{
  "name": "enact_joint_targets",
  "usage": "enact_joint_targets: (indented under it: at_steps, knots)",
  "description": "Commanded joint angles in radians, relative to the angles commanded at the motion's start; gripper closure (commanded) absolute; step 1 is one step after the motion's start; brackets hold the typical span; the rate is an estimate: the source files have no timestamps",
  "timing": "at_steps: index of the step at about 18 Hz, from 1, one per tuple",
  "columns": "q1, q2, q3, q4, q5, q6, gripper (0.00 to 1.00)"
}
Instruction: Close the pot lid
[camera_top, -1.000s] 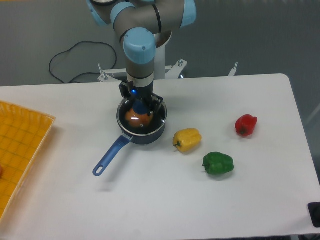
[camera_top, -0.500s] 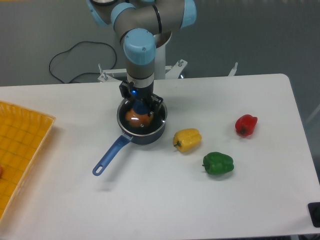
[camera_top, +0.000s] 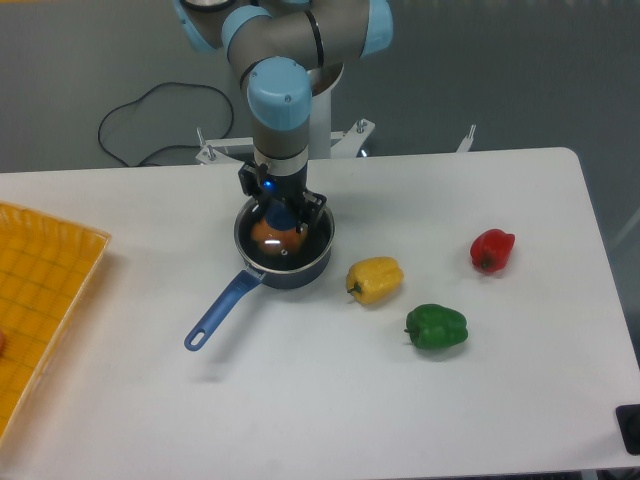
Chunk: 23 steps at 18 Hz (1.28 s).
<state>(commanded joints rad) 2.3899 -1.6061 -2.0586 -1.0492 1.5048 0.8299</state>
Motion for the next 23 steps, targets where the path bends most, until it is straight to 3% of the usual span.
enact_joint_targets:
  at_steps: [2,4,17,23]
  knots:
    - [0.0,0.0,0.002,0.0,0.0,0.0,0.15]
    - [-0.002,0.003,0.006,-0.002,0.003,0.0,0.0]
    - [0.003,0.037,0.089,-0.017,0.046,-0.003,0.0]
    - [0.063,0.032,0.184,-0.051,0.06,-0.005,0.0]
